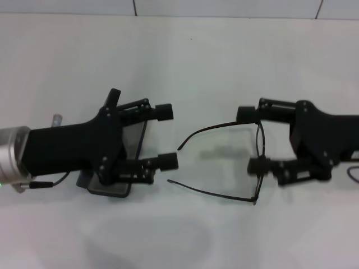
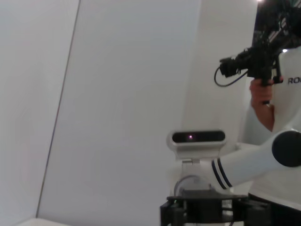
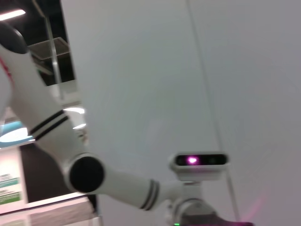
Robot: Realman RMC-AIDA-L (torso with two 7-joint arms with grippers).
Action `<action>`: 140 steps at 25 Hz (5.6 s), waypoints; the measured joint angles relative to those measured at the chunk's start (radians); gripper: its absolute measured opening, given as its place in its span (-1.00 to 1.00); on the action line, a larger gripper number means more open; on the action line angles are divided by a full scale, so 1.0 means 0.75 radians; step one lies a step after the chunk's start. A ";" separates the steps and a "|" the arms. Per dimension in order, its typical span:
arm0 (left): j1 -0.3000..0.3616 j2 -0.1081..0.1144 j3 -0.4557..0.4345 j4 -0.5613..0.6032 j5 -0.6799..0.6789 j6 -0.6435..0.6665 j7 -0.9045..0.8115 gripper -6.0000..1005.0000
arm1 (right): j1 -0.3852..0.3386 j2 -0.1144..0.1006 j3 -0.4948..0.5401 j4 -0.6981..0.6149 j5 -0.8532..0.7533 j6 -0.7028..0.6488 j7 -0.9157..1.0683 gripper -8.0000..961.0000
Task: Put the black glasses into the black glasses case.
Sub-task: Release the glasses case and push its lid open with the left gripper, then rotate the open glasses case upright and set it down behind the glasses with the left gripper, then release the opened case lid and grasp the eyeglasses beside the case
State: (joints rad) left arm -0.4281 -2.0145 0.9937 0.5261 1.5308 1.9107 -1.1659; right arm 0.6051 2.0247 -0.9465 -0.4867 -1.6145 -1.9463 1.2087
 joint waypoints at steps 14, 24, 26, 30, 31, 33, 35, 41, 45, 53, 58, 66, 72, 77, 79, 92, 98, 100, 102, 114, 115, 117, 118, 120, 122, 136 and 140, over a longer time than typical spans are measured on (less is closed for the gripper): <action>0.067 -0.099 0.107 1.080 0.313 -0.486 -1.024 0.65 | -0.413 -0.009 0.432 -0.136 0.233 0.109 -0.139 0.79; 0.055 -0.099 0.386 1.704 1.124 -0.540 -2.052 0.55 | -0.471 -0.015 0.438 -0.029 0.313 0.087 -0.283 0.79; 0.058 -0.098 0.479 1.764 1.278 -0.532 -2.178 0.54 | -0.466 -0.015 0.436 -0.022 0.313 0.089 -0.292 0.79; 0.060 -0.100 0.654 1.749 1.516 -0.524 -2.338 0.53 | -0.438 -0.017 0.432 0.010 0.302 0.107 -0.339 0.79; 0.058 -0.100 0.684 1.727 1.557 -0.524 -2.365 0.53 | -0.431 -0.018 0.431 0.013 0.293 0.117 -0.346 0.79; 0.052 -0.101 0.722 1.680 1.603 -0.527 -2.396 0.51 | -0.426 -0.018 0.430 0.015 0.282 0.127 -0.346 0.79; 0.046 -0.102 0.747 1.622 1.632 -0.536 -2.416 0.50 | -0.426 -0.018 0.430 0.015 0.278 0.131 -0.346 0.78; 0.034 -0.101 0.758 1.526 1.707 -0.559 -2.419 0.46 | -0.426 -0.018 0.431 0.015 0.277 0.139 -0.346 0.78; 0.025 -0.101 0.780 1.486 1.721 -0.556 -2.412 0.43 | -0.425 -0.017 0.431 0.016 0.277 0.141 -0.347 0.78; 0.010 -0.093 0.827 1.467 1.732 -0.550 -2.407 0.04 | -0.416 -0.016 0.439 0.026 0.279 0.138 -0.348 0.78; 0.009 -0.093 0.829 1.471 1.734 -0.548 -2.400 -0.34 | -0.423 -0.015 0.441 0.028 0.279 0.133 -0.348 0.77; -0.015 -0.095 0.831 1.506 1.734 -0.538 -2.345 -0.61 | -0.436 -0.014 0.449 0.048 0.288 0.118 -0.348 0.77; -0.046 -0.098 0.856 1.610 1.737 -0.618 -2.163 -0.61 | -0.441 -0.014 0.451 0.048 0.290 0.101 -0.348 0.77; -0.061 -0.101 1.027 1.555 1.734 -0.930 -1.842 -0.61 | -0.459 -0.014 0.460 0.050 0.293 0.068 -0.348 0.76; -0.073 -0.103 1.078 1.485 1.734 -1.085 -1.753 -0.61 | -0.472 -0.015 0.481 0.061 0.295 0.048 -0.348 0.76; -0.192 -0.112 1.362 0.985 1.726 -1.774 -1.395 -0.61 | -0.545 -0.028 0.575 0.164 0.302 -0.026 -0.379 0.76; -0.244 -0.117 1.422 0.879 1.724 -1.838 -1.398 -0.60 | -0.548 -0.029 0.575 0.177 0.296 -0.027 -0.382 0.75; -0.246 -0.117 1.436 0.878 1.722 -1.833 -1.396 -0.60 | -0.547 -0.029 0.575 0.182 0.295 -0.027 -0.387 0.75; -0.247 -0.117 1.446 0.877 1.722 -1.826 -1.394 -0.60 | -0.547 -0.029 0.575 0.183 0.295 -0.027 -0.391 0.75; -0.243 -0.119 1.488 0.883 1.723 -1.799 -1.429 -0.59 | -0.556 -0.029 0.571 0.183 0.295 -0.031 -0.395 0.74; -0.244 -0.119 1.488 0.886 1.723 -1.793 -1.439 -0.59 | -0.557 -0.029 0.569 0.186 0.295 -0.033 -0.395 0.74; -0.246 -0.119 1.488 0.893 1.724 -1.787 -1.451 -0.59 | -0.559 -0.029 0.569 0.192 0.296 -0.039 -0.395 0.74; -0.246 -0.119 1.487 0.895 1.724 -1.787 -1.452 -0.59 | -0.562 -0.029 0.570 0.196 0.295 -0.042 -0.395 0.74; -0.237 -0.119 1.483 0.908 1.723 -1.787 -1.452 -0.50 | -0.567 -0.029 0.570 0.198 0.295 -0.046 -0.395 0.74; -0.219 -0.118 1.483 0.926 1.723 -1.791 -1.452 -0.42 | -0.569 -0.029 0.567 0.199 0.296 -0.048 -0.395 0.74; 0.205 -0.093 1.183 1.638 1.202 -1.686 -1.403 -0.02 | -0.432 -0.077 0.543 -0.086 -0.073 0.051 0.050 0.73; 0.310 -0.094 0.974 1.691 0.553 -1.557 -1.081 -0.04 | -0.355 -0.035 0.411 -0.575 -0.462 0.064 0.403 0.70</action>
State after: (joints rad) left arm -0.1959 -2.0853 1.7244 1.7945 1.9453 0.7432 -1.9766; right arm 0.3386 1.9987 -0.6382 -0.9176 -1.9610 -1.8982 1.5111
